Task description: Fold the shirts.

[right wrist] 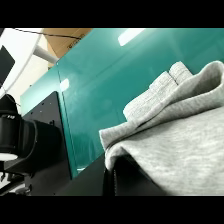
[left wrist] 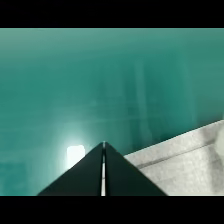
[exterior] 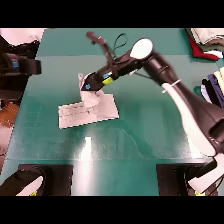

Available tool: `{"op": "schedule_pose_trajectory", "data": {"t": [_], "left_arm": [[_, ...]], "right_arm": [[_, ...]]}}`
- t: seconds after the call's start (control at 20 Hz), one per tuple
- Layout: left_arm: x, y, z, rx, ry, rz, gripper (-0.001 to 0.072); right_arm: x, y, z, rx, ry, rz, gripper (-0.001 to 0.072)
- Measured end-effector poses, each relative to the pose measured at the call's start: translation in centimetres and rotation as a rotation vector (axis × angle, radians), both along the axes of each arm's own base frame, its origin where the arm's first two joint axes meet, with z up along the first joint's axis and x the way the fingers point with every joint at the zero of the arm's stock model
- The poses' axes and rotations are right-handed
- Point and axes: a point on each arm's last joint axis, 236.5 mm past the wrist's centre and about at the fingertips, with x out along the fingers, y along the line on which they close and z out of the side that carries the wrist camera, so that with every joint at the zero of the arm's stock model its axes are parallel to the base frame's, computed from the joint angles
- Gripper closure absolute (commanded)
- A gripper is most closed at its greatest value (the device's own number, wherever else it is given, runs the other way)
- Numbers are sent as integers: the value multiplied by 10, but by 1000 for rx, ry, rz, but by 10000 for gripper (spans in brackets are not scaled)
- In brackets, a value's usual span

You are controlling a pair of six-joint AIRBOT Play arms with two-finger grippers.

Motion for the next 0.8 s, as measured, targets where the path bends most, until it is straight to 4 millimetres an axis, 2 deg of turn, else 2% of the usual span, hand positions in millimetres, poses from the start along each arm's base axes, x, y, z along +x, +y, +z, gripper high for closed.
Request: {"op": "schedule_pose_trajectory", "data": {"t": [0.15,0.35,0.4,0.45,0.5,0.65,0.75,0.8], "left_arm": [[-15,13,1,32,25,16,684],[-26,20,-2,51,59,23,684],[-27,20,-2,53,64,24,683],[-29,21,-3,56,71,23,684],[-30,21,-4,57,75,25,684],[-33,22,-6,60,87,25,684],[-33,22,-6,60,90,24,683],[-34,22,-7,61,94,25,683]], "right_arm": [[-4,22,-36,-28,47,8,700],[-16,41,-75,-66,98,36,696],[-19,46,-82,-69,106,39,599],[-23,52,-88,-73,111,43,261],[-26,59,-92,-70,115,43,38],[-42,83,-98,-34,134,53,38],[-50,92,-92,-7,117,70,139],[-48,91,-91,-7,104,72,139]]}}
